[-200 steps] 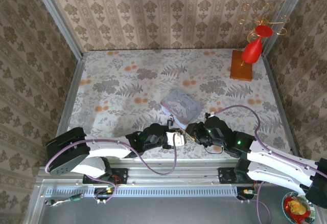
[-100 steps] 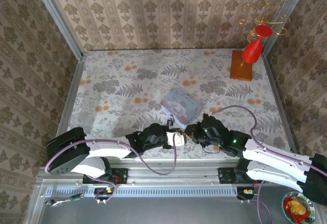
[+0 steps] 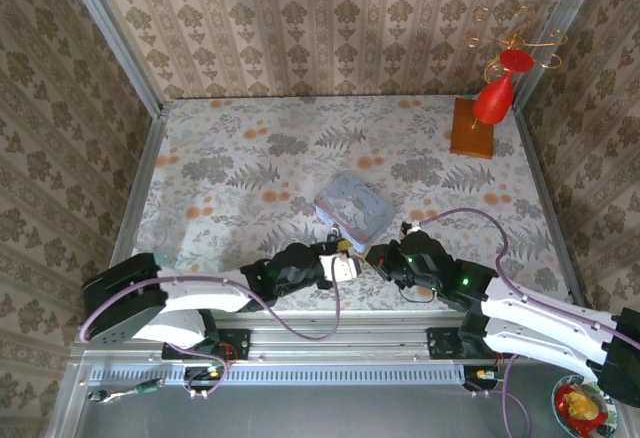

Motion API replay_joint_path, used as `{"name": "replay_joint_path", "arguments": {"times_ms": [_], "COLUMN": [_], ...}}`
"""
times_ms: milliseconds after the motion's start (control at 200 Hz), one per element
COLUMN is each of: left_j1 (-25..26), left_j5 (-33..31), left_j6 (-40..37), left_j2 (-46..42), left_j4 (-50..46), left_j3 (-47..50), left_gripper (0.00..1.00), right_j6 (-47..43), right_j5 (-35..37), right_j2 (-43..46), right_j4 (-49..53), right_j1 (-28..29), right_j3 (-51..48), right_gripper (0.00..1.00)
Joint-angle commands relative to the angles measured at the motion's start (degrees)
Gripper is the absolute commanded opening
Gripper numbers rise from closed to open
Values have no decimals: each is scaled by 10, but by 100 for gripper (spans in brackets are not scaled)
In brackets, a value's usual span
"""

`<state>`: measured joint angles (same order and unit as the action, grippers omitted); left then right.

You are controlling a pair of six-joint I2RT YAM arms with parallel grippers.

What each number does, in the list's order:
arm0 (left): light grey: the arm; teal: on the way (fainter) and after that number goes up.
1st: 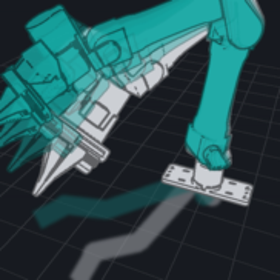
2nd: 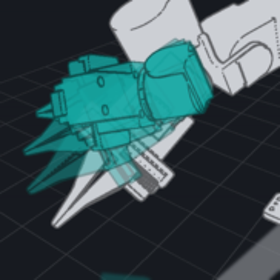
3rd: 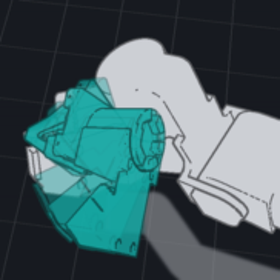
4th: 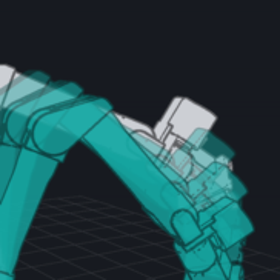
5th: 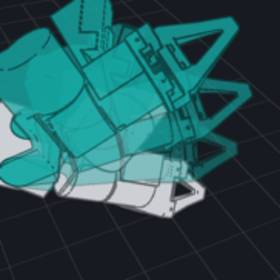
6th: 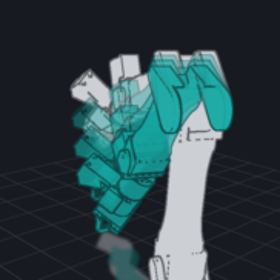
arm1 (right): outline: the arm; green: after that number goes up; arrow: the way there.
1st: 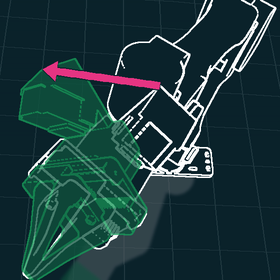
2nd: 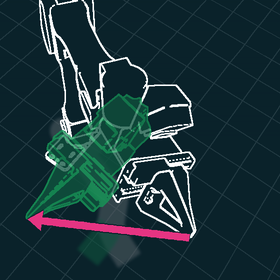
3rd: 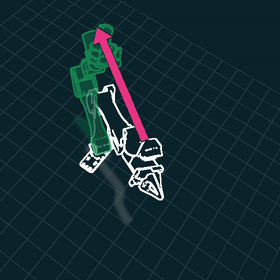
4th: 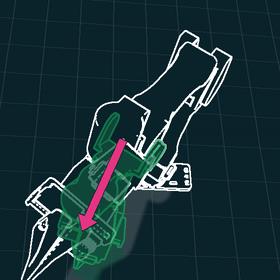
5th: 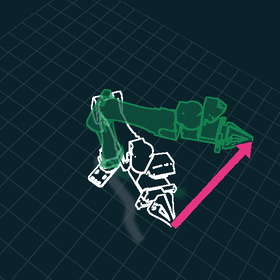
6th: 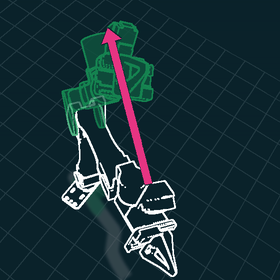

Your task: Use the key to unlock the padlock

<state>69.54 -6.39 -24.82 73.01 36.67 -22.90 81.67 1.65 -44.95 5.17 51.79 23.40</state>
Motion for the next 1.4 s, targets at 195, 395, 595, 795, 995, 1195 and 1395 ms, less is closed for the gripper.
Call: {"name": "replay_joint_path", "arguments": {"times_ms": [195,395,595,795,995,1195,1395], "left_j1": [-101,-135,-133,-128,-117,-113,-107], "left_j5": [60,169,221,231,228,241,240], "left_j6": [471,643,746,806,820,835,829], "left_j2": [-168,-134,-71,-29,-19,-1,3], "left_j4": [-144,-83,-3,54,61,81,51], "left_j3": [-42,-60,-77,-81,-94,-107,-115], "left_gripper": [61,58,56,53,53,47,46], "right_j6": [-183,-250,-283,-294,-294,-292,-293], "right_j5": [64,62,70,81,81,74,70], "right_j2": [90,85,114,152,160,146,145], "right_j4": [-233,-407,-433,-415,-417,-434,-429], "right_j1": [2,7,11,11,11,11,11], "right_j3": [-99,-159,-176,-183,-188,-184,-176], "right_gripper": [0,0,0,0,0,0,0]}}
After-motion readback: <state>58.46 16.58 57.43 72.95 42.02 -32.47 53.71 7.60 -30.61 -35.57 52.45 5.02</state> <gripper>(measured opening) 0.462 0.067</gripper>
